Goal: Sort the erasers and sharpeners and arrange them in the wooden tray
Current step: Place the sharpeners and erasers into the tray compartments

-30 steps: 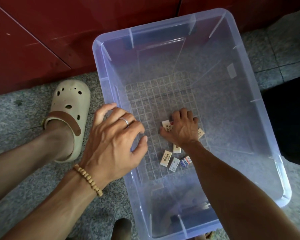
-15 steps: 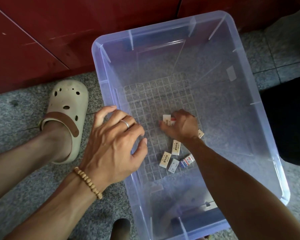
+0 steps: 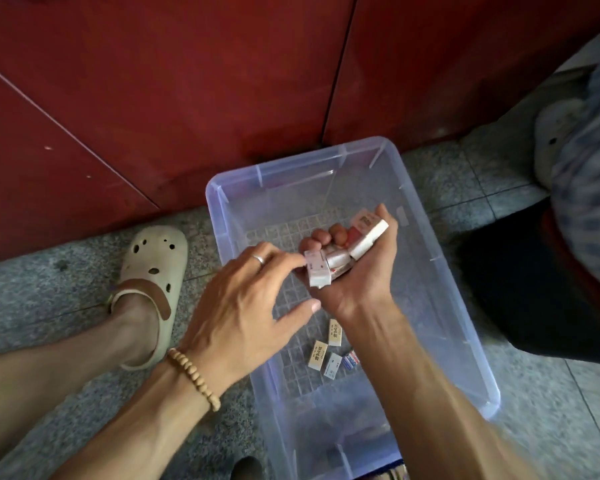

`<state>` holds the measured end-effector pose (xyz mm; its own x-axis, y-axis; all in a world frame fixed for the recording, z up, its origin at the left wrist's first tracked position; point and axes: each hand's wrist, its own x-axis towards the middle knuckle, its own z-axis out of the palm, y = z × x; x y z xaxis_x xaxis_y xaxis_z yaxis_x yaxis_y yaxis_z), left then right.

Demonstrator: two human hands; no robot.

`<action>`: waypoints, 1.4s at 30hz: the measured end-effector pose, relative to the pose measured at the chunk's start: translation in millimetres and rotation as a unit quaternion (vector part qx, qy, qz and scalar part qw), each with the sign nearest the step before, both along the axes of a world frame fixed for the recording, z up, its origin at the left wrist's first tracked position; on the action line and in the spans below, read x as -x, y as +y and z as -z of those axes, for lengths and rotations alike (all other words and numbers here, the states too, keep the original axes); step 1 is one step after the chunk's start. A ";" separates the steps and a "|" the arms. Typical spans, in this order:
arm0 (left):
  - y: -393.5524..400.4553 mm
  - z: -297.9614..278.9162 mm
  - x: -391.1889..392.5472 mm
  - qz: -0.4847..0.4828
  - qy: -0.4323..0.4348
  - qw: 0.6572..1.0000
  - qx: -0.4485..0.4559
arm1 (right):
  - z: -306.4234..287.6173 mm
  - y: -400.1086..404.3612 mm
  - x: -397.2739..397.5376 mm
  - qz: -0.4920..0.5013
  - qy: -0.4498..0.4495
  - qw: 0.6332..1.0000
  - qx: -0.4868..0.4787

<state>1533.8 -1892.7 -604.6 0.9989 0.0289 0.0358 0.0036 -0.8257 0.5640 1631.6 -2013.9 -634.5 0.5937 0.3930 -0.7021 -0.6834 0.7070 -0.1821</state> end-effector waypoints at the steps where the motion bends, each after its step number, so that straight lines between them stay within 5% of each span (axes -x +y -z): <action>1: 0.4 -11.7 -6.0 -0.002 -0.012 1.000 0.010 | -15.8 4.1 -0.7 0.006 -0.002 1.000 -0.012; 13: 25.4 -128.7 -58.8 -0.023 -0.176 0.981 0.079 | -163.2 28.8 -38.9 0.087 -0.051 0.995 0.019; 21: 44.5 -193.9 -79.2 -0.013 -0.218 0.971 0.096 | -208.3 23.0 -56.1 0.013 -0.109 0.988 0.110; 31: 135.5 -257.5 -168.0 -0.118 -0.123 0.985 -0.010 | -245.6 57.8 -75.8 -0.025 -0.224 0.959 0.170; 42: 152.4 -252.6 -237.7 0.000 0.009 0.978 -0.209 | -244.0 53.3 -92.4 -0.052 -0.250 0.941 0.222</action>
